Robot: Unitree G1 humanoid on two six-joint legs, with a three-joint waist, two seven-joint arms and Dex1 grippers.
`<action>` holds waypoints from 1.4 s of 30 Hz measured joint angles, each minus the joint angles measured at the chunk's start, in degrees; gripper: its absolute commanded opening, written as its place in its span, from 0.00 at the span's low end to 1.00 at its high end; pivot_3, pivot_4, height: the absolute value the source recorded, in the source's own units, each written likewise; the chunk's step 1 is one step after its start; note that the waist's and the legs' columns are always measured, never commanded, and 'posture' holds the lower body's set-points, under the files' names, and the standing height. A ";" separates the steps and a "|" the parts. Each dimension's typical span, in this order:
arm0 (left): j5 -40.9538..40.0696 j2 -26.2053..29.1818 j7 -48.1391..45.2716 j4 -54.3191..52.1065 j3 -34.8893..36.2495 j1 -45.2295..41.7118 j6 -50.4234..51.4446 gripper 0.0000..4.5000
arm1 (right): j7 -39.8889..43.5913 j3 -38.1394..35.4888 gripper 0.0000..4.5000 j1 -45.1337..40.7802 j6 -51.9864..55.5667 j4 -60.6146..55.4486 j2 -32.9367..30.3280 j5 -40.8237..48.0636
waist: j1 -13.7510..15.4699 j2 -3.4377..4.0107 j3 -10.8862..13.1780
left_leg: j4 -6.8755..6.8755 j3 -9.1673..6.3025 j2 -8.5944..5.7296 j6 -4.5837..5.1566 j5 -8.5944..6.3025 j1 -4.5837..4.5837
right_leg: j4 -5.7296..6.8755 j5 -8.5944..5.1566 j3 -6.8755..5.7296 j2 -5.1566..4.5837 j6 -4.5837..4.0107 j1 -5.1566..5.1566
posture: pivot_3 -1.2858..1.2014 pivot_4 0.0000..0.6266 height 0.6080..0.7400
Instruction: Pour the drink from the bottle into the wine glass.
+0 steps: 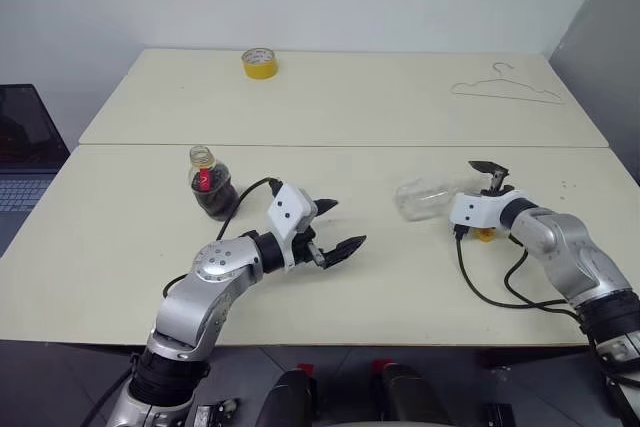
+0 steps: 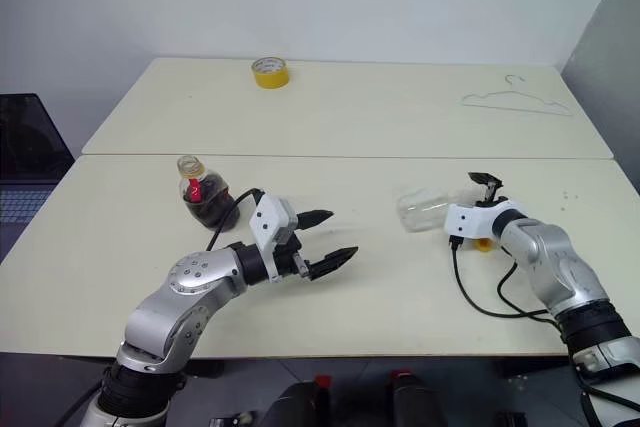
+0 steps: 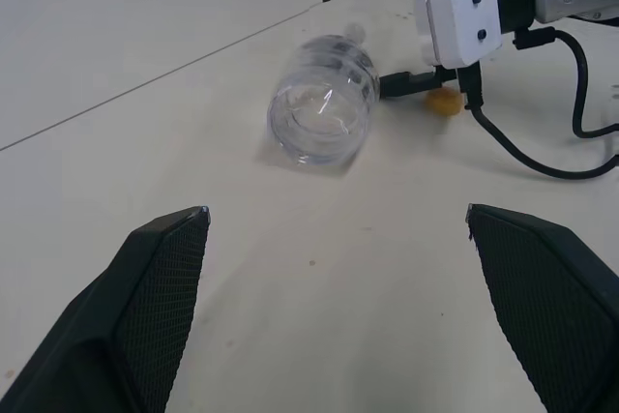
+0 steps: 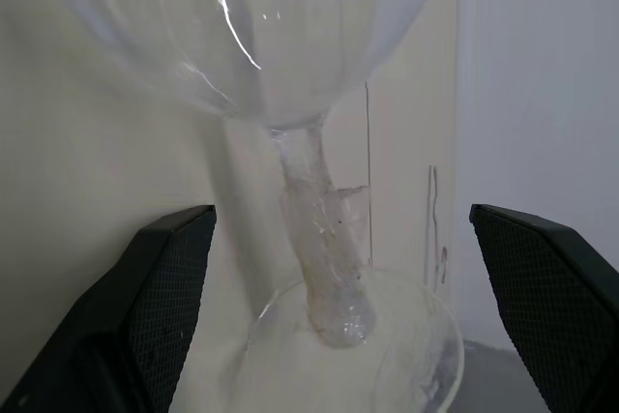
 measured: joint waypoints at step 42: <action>-11.32 9.17 -4.95 -8.22 15.95 19.61 -0.34 1.00 | 20.12 -0.54 0.03 10.87 14.94 -28.35 26.95 44.33 | -0.07 0.03 0.01 | -0.03 -0.11 0.04 0.23 -0.13 0.00 | -0.01 0.00 -0.04 -0.01 -0.01 -0.04 | 0.52 0.24 1.00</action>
